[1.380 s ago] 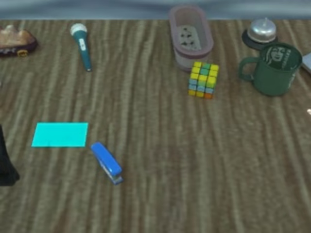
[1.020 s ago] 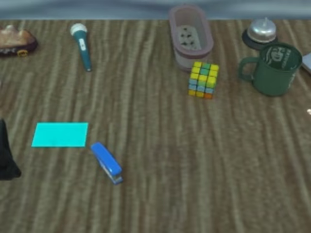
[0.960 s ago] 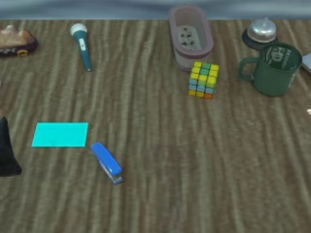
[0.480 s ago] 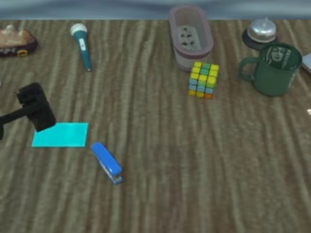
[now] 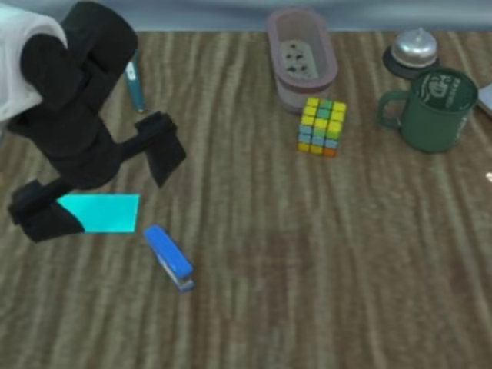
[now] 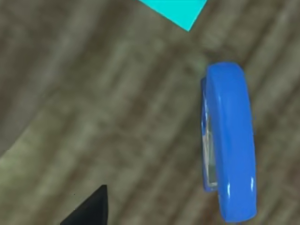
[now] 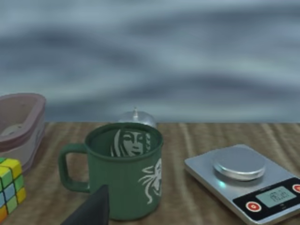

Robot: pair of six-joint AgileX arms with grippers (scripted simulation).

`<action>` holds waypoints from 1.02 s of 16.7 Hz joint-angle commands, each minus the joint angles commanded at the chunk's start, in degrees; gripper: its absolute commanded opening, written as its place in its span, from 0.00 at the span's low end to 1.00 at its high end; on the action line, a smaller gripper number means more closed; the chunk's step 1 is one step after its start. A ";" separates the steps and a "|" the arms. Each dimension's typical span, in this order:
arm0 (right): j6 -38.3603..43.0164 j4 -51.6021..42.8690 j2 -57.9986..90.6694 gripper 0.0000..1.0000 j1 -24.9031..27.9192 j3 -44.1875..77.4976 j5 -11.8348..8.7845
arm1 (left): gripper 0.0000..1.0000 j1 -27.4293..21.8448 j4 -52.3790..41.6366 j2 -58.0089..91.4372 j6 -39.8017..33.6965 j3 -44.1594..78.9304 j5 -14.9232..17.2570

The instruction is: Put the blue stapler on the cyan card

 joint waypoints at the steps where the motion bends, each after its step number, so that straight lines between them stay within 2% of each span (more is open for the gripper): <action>1: 0.00 0.00 0.00 1.00 0.00 0.00 0.00 | 1.00 -1.02 -2.19 3.72 -2.21 2.97 0.03; 5: 0.00 0.00 0.00 1.00 0.00 0.00 0.00 | 1.00 -3.88 -8.14 14.05 -8.38 11.44 0.08; 8: 0.00 0.00 0.00 1.00 0.00 0.00 0.00 | 1.00 -4.45 -9.28 15.87 -9.61 13.18 0.08; 13: 0.00 0.00 0.00 1.00 0.00 0.00 0.00 | 1.00 -4.17 -8.96 15.77 -9.52 12.88 0.08; 17: 0.00 0.00 0.00 1.00 0.00 0.00 0.00 | 1.00 -4.28 -2.82 18.10 -9.37 8.88 0.09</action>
